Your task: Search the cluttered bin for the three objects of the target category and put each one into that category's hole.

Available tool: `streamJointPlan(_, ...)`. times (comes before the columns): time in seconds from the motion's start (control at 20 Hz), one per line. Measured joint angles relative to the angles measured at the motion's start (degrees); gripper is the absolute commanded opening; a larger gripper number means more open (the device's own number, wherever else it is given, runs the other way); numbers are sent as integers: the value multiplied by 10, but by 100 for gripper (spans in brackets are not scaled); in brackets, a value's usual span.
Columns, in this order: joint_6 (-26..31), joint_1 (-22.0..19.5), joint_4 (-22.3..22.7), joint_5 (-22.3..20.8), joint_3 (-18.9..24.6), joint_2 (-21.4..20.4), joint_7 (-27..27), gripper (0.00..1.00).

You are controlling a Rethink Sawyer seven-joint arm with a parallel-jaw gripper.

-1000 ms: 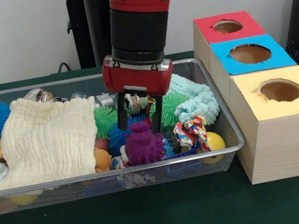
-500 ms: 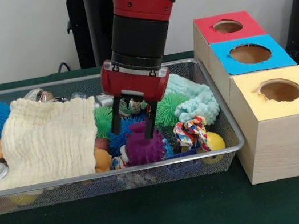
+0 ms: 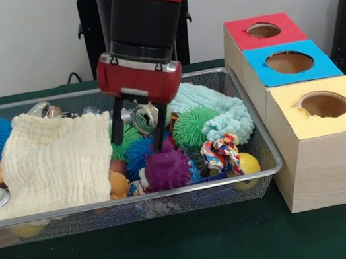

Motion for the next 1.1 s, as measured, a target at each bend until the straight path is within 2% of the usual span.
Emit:
streamJointPlan(0.4, 0, 0, 0, 19, -2, -14, 0, 100)
streamJointPlan(1.1, -67, 42, -2, 54, -40, 62, 0, 100)
